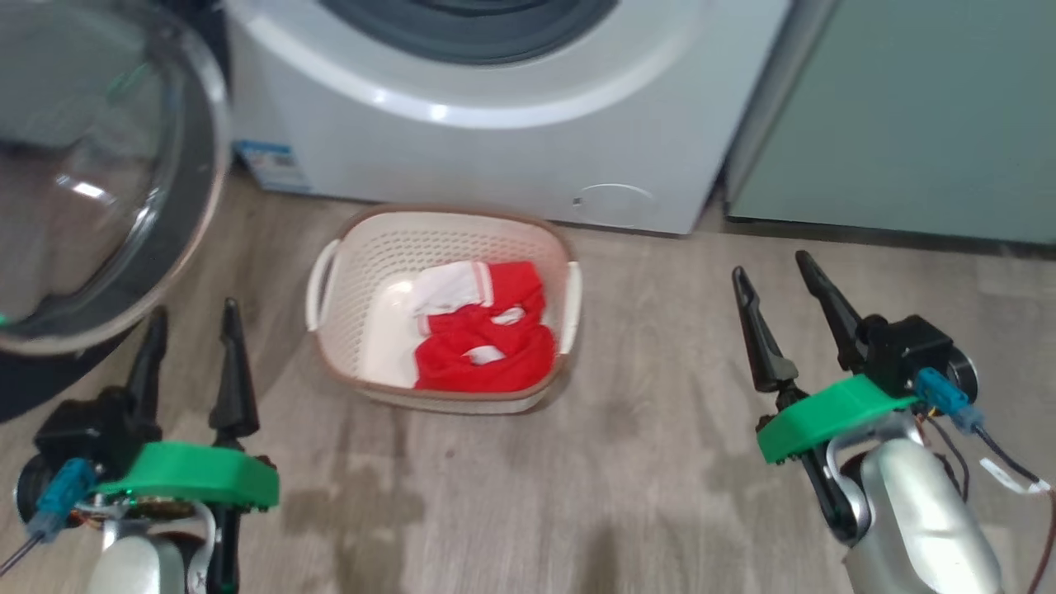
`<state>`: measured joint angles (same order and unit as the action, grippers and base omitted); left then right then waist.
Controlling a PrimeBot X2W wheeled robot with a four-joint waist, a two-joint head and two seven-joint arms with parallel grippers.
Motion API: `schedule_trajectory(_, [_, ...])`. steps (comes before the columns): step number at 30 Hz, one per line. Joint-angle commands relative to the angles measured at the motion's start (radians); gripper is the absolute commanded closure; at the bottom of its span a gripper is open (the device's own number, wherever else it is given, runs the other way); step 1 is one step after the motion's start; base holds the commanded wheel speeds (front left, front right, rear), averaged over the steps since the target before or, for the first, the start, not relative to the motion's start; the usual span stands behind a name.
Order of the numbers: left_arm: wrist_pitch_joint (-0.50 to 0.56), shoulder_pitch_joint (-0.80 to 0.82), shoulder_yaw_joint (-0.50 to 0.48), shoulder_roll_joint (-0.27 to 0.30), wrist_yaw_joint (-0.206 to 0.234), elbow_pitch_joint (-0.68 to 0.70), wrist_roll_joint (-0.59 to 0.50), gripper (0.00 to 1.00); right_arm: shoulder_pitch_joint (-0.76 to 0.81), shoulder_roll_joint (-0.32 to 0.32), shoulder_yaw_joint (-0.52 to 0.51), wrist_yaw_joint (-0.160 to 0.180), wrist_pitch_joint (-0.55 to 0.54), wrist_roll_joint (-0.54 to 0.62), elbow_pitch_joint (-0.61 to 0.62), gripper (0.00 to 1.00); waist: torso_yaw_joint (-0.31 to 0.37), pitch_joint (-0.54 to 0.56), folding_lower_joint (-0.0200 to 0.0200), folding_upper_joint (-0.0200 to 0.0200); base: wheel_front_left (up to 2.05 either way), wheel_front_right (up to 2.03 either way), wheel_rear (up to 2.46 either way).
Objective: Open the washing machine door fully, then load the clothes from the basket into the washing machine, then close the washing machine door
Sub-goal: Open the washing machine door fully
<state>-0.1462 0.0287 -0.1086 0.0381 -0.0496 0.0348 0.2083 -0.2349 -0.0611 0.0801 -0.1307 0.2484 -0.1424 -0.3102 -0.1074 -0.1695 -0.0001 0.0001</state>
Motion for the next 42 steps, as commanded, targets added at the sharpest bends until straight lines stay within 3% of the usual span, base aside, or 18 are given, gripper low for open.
schedule_trajectory(1, [0.004,0.013,-0.020,0.021,-0.002,0.040,-0.008,0.00,0.003,0.011,0.025,0.000,0.012,-0.008,0.038,0.00,0.052,0.016,0.0001,-0.0001,0.00,0.00,0.00])
schedule_trajectory(15, [0.019,-0.019,0.021,0.034,0.012,0.065,-0.043,0.00,0.056,0.011,0.015,0.000,0.013,-0.035,0.077,0.00,0.164,0.038,0.0001,-0.0001,0.00,0.00,0.00])
schedule_trajectory(42, [0.030,-0.030,0.059,0.045,0.032,0.062,-0.046,0.00,0.053,0.011,0.005,0.000,0.013,-0.046,0.086,0.00,0.149,0.035,0.0001,-0.0001,0.00,0.00,0.00])
